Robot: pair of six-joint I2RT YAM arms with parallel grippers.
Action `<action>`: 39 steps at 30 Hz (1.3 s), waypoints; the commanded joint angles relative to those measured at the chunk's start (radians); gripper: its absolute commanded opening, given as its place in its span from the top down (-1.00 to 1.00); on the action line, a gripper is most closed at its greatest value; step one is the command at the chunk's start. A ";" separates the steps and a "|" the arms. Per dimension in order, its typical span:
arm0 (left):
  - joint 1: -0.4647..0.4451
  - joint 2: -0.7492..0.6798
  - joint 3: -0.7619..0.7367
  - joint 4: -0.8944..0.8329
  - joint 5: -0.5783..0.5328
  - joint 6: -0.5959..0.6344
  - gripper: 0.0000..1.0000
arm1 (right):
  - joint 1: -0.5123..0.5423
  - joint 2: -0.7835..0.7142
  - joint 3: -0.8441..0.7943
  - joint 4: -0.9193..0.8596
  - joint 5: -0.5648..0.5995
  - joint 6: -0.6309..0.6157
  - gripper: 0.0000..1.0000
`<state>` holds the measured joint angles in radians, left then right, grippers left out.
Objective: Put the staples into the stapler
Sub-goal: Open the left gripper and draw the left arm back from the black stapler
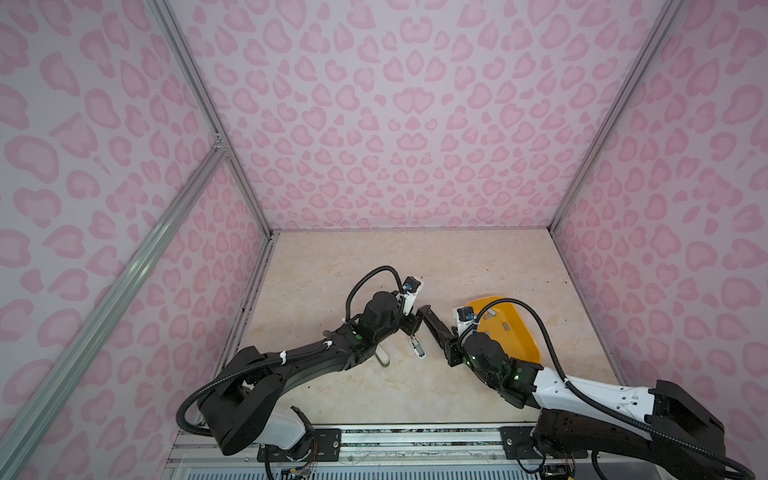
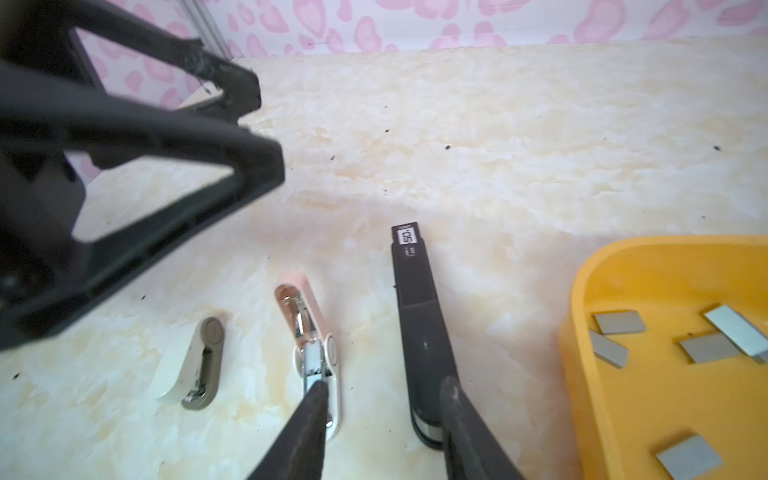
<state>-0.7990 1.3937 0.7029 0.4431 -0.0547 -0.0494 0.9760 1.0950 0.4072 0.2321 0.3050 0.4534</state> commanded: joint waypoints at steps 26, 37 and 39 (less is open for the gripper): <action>0.251 -0.351 -0.318 0.005 0.106 -0.334 -0.92 | 0.095 0.489 0.099 0.103 -0.078 -0.075 -0.15; 0.251 -0.332 -0.289 -0.015 0.126 -0.336 -0.92 | 0.096 0.548 0.093 0.143 -0.089 -0.081 0.02; 0.252 -0.315 -0.279 -0.020 0.137 -0.333 -0.92 | 0.095 0.550 0.091 0.148 -0.087 -0.083 0.05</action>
<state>-0.5480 1.0641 0.4065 0.4160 0.0586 -0.3832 1.0714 1.6337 0.5068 0.4122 0.2363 0.3725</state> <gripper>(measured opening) 0.959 0.480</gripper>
